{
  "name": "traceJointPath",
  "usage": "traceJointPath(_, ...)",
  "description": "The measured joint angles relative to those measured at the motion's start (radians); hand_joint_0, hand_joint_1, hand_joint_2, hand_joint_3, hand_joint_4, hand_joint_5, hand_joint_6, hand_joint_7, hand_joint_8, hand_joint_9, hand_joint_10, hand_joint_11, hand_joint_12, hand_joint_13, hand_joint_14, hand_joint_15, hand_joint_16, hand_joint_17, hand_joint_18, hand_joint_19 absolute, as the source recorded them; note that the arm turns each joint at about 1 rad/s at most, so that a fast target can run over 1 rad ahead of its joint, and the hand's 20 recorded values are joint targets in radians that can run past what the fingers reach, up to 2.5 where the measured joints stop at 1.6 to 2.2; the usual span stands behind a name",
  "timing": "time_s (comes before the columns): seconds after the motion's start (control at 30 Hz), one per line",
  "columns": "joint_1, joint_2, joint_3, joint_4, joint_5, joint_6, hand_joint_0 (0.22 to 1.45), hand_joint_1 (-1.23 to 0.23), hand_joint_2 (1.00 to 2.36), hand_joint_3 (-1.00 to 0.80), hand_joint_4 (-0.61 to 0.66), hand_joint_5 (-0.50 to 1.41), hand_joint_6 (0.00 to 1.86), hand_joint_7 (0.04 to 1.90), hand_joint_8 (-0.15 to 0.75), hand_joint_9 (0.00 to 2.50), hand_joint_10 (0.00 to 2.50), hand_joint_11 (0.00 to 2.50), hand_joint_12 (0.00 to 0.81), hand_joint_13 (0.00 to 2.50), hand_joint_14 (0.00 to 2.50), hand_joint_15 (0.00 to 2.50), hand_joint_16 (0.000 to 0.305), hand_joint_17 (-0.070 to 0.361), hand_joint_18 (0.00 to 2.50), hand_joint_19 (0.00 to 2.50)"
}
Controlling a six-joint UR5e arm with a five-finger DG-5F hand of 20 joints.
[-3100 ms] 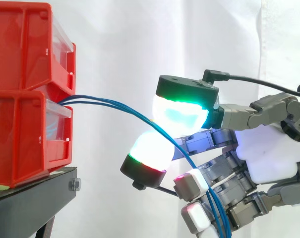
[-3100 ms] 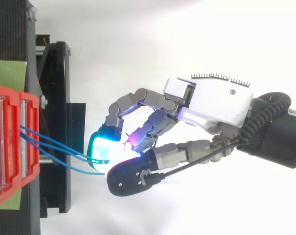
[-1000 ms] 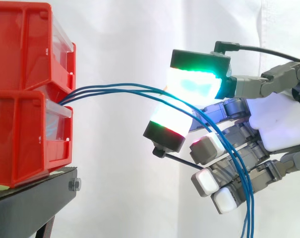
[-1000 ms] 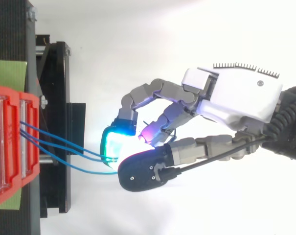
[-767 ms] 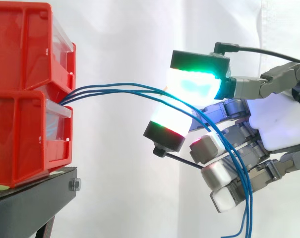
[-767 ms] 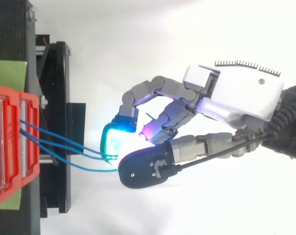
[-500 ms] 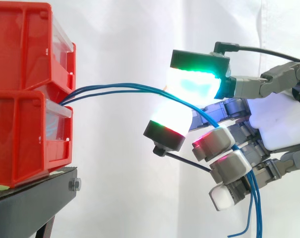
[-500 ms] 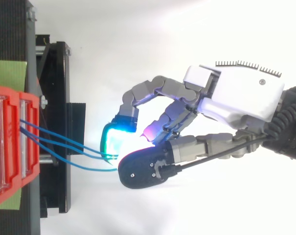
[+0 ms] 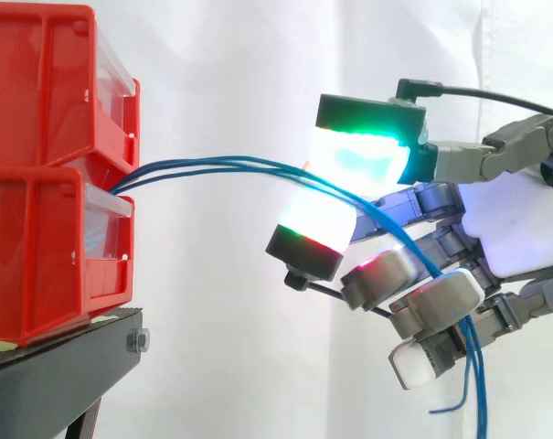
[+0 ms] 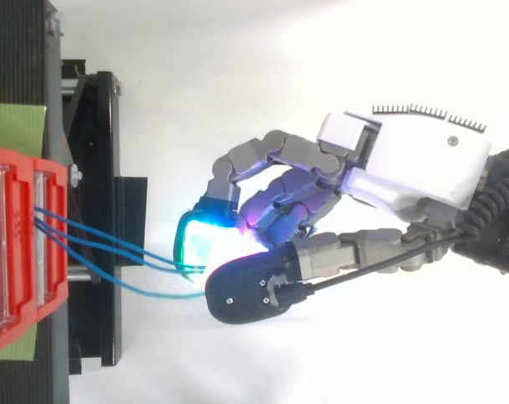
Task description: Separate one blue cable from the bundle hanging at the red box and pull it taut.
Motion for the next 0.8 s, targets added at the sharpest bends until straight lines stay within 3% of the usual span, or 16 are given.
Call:
traceJointPath(0.1, 0.000, 0.007, 0.000, -0.012, 0.001, 0.000, 0.71, -0.77, 1.00, -0.50, -0.04, -0.26, 0.91, 0.96, 0.245, 0.56, 0.02, 1.02, 0.344, 0.60, 0.02, 0.63, 0.046, 0.104, 0.61, 0.59)
traceJointPath(0.3, 0.000, 0.023, 0.000, -0.039, 0.002, 0.000, 0.75, -0.86, 1.00, -0.50, -0.04, -0.25, 0.89, 0.94, 0.233, 0.51, 0.02, 0.92, 0.337, 0.48, 0.02, 0.45, 0.047, 0.105, 0.56, 0.54)
traceJointPath(0.8, 0.000, 0.030, 0.000, -0.057, 0.002, 0.001, 0.68, -0.95, 1.00, -0.50, -0.06, -0.25, 0.89, 0.96, 0.217, 0.49, 0.02, 0.90, 0.335, 0.47, 0.02, 0.45, 0.046, 0.104, 0.53, 0.52)
